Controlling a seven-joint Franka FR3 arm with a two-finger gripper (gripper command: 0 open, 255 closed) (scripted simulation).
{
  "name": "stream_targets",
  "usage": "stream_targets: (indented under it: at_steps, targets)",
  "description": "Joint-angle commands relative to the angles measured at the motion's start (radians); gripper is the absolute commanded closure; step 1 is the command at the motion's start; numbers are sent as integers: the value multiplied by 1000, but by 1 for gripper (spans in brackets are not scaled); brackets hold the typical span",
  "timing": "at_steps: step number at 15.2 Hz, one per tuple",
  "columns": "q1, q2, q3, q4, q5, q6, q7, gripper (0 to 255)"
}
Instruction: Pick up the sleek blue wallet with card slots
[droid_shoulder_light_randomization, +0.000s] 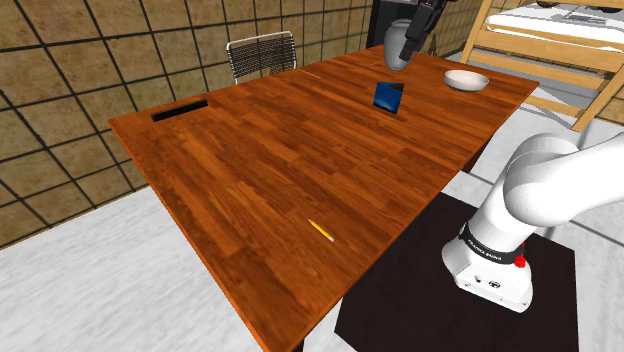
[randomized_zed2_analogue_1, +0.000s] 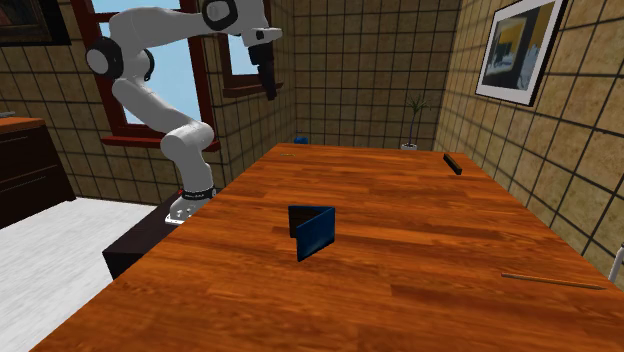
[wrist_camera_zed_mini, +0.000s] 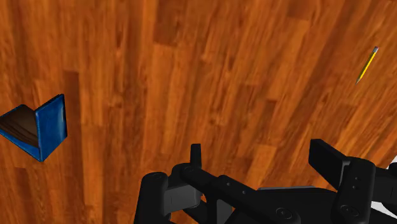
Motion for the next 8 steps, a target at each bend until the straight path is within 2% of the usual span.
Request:
stream_targets:
  at_steps: [1,8]
  targets:
    - [0,0,0,0,0,0,0,0]
    - [-25,134,-128,-10,-66,126,-139,0]
